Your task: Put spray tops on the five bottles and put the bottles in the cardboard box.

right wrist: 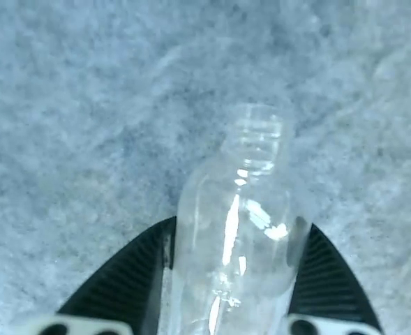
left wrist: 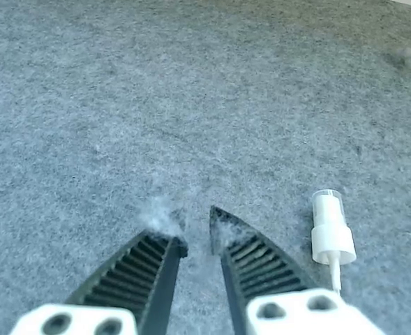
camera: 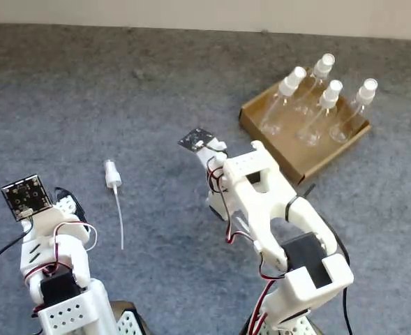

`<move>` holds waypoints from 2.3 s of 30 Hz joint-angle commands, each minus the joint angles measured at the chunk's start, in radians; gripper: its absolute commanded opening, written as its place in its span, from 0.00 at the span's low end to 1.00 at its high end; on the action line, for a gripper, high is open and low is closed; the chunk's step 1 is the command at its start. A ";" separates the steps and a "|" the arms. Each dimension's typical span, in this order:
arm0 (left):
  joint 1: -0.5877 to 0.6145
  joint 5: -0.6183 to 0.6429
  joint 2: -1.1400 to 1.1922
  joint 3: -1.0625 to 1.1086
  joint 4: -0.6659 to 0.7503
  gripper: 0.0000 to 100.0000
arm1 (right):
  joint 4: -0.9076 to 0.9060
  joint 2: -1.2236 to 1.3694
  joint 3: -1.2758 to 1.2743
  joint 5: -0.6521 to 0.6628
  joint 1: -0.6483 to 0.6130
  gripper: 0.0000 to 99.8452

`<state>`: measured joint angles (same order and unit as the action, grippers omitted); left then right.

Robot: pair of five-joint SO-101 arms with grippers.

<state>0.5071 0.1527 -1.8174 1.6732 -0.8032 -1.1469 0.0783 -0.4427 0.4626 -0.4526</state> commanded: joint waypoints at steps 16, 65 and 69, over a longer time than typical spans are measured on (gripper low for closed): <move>-0.018 -0.011 -0.004 0.019 -0.002 0.01 | 0.008 -0.058 0.002 -0.006 -0.005 0.35; -0.018 -0.011 -0.004 0.019 -0.002 0.01 | -0.311 -0.820 0.182 -0.014 -0.185 0.07; -0.018 -0.011 -0.004 0.019 -0.002 0.01 | -0.321 -0.951 0.140 -0.077 -0.182 0.07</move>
<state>0.5071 0.1527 -1.8174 1.6732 -0.8032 -1.4630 -0.7656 -0.3199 0.4381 -0.6229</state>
